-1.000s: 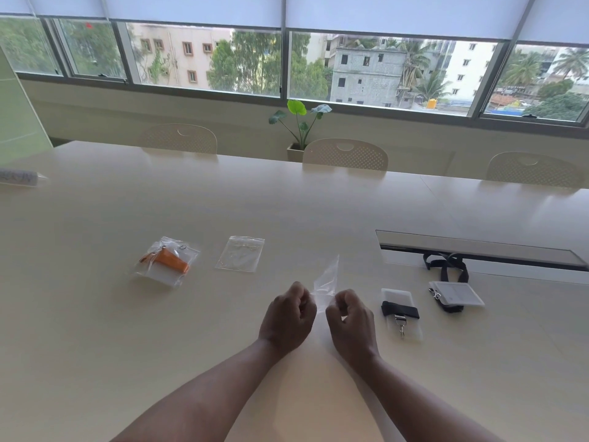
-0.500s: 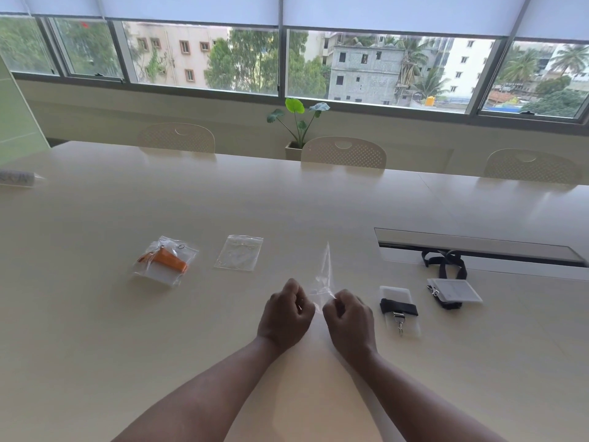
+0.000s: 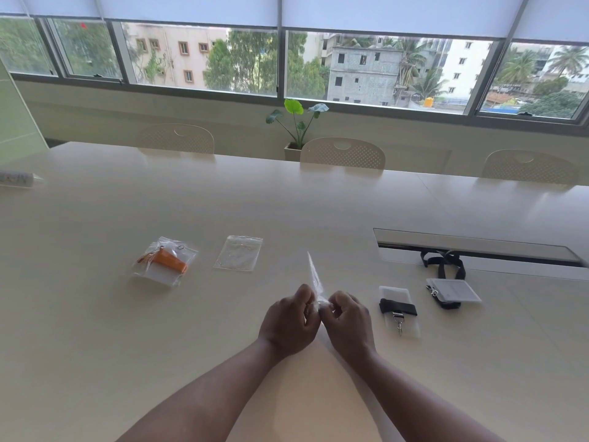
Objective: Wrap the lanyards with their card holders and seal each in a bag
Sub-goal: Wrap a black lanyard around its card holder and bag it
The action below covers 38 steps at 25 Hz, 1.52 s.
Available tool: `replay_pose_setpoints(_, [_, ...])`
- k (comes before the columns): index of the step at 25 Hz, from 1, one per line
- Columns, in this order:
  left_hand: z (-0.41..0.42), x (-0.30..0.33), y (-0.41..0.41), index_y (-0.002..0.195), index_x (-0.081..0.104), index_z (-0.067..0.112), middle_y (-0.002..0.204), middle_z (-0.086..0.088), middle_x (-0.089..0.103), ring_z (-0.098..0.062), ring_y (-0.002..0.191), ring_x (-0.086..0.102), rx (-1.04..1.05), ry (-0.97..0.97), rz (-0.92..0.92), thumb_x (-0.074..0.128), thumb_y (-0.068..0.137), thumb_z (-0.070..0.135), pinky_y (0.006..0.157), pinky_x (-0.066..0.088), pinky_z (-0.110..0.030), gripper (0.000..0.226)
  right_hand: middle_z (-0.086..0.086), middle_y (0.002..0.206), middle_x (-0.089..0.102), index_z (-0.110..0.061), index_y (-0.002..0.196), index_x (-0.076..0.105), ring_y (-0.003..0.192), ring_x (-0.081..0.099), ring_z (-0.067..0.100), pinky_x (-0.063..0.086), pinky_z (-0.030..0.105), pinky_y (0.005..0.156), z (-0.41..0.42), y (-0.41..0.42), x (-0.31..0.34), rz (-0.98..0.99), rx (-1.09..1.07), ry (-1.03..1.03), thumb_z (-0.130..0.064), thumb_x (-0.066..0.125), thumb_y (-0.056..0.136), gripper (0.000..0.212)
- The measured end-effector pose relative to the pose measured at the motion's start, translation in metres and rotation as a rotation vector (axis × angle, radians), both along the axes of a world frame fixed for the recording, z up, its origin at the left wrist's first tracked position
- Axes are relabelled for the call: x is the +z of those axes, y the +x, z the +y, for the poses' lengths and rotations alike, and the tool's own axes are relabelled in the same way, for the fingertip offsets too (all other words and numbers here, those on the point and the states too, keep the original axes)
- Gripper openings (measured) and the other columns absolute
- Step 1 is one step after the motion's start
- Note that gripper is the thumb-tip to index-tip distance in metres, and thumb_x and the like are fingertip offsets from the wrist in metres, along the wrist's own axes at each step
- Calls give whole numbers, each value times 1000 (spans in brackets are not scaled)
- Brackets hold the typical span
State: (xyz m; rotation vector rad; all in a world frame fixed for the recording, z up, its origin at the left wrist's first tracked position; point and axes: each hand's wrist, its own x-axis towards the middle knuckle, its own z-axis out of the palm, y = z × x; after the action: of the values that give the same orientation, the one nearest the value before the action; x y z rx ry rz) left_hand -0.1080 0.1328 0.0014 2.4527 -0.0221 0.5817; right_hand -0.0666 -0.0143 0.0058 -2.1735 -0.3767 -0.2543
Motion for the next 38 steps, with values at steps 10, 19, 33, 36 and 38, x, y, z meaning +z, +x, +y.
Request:
replay_pose_setpoints(10, [2,3,1,86,38,29,97,10,49,-22,70,56,96,-75,-45,57,80,31,58,49,-35,20,-4,67,57,-19,71,49,64,56,17,44,31,61,-1,2,2,18,-96,106,-11,68,78,21])
replay_pose_setpoints(19, [10,6,4,151,31,18,158,-3,28,-14,145,26,5,-249,11,43,84,82,119,21,-28,94,-4,70,70,-20,79,63,62,64,14,50,33,60,-5,8,-2,136,15,257,-17,54,87,13])
replay_pose_setpoints(33, [21,1,19,72,56,11,58,9,48,-11,55,41,173,-784,43,66,98,19,56,38,-30,28,18,76,70,-12,97,54,56,55,20,46,21,52,-19,27,-5,487,174,822,-11,64,79,21])
replay_pose_setpoints(36, [20,1,20,70,57,15,51,15,46,-8,50,38,229,-733,-7,68,97,23,51,37,-27,30,28,74,62,-15,94,39,56,56,21,53,26,58,-19,26,-3,456,145,837,-2,67,87,32])
replay_pose_setpoints(38, [20,-1,21,72,60,14,52,15,46,-7,49,36,226,-749,-19,71,95,24,50,36,-24,28,31,78,63,-16,88,40,61,57,25,52,25,57,-23,24,-1,482,149,847,6,65,91,33])
